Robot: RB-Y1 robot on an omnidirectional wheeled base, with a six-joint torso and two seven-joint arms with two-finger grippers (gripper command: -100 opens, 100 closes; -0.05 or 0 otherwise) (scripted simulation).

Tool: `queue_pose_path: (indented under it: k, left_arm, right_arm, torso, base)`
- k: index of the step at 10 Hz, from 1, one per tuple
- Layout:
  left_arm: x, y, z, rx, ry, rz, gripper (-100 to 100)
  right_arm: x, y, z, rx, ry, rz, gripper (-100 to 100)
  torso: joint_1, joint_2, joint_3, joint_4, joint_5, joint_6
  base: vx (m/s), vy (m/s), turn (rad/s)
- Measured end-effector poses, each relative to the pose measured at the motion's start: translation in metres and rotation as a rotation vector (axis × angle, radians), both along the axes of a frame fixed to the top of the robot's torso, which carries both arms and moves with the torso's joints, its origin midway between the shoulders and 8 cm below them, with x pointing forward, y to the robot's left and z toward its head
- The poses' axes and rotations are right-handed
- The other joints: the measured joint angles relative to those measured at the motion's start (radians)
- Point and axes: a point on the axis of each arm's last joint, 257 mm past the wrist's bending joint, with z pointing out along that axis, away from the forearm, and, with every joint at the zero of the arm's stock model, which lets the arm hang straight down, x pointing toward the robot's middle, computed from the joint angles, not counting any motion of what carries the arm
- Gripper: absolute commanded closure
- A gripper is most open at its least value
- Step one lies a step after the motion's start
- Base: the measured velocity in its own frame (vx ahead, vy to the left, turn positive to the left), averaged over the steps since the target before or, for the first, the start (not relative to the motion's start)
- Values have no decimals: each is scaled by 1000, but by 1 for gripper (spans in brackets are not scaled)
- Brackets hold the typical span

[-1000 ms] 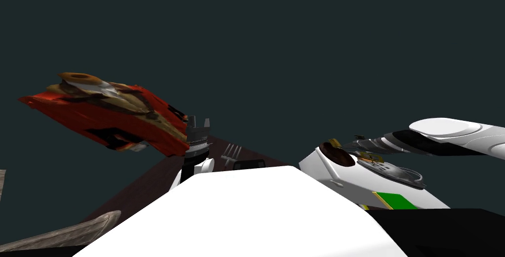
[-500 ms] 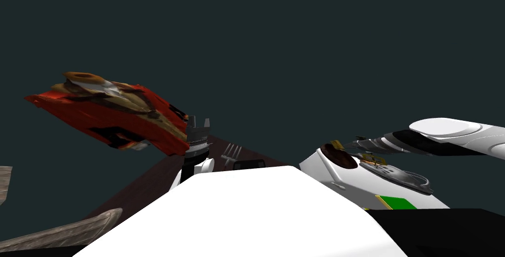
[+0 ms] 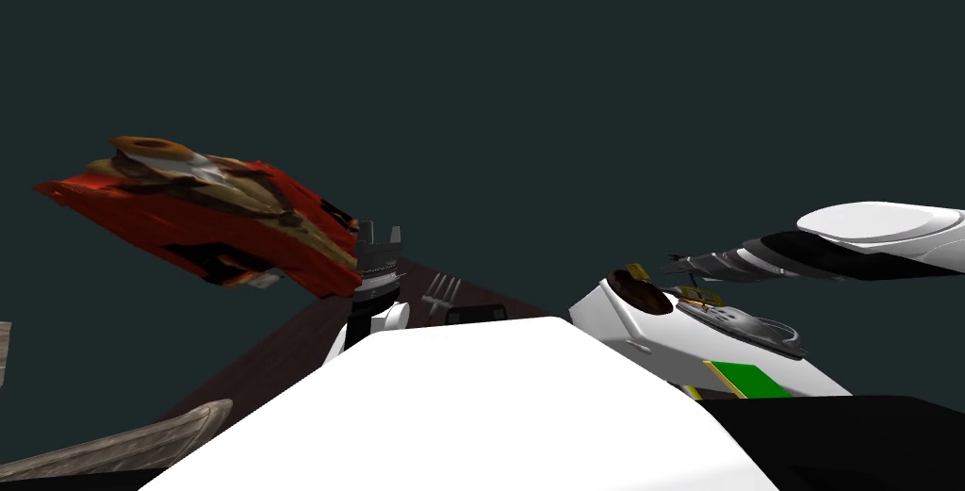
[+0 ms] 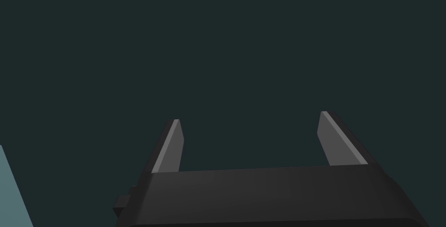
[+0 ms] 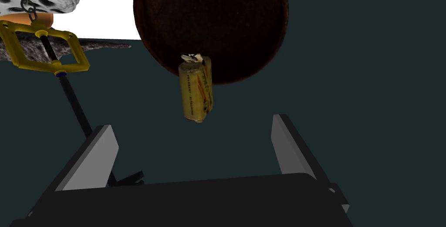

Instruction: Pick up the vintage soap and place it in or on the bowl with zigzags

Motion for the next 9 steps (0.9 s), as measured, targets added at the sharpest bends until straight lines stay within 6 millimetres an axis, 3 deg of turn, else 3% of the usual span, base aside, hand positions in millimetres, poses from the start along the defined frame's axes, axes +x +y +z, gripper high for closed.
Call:
queue_pose_path:
  k: [3, 4, 9]
  left_arm:
    - [0, 0, 0, 0, 0, 0, 0]
    - [0, 0, 0, 0, 0, 0, 0]
    - [0, 0, 0, 0, 0, 0, 0]
  right_arm:
    - [7, 3, 14, -4, -3, 3, -100]
    - [7, 3, 14, -3, -2, 2, 0]
    - [7, 3, 14, -3, -2, 2, 0]
  torso:
    - [0, -1, -1, 0, 0, 0]
    - [0, -2, -1, 0, 0, 0]
    - [0, -2, -1, -1, 0, 0]
  base:
    - [-10, -1, -13]
    - [0, 0, 0]
    - [0, 0, 0]
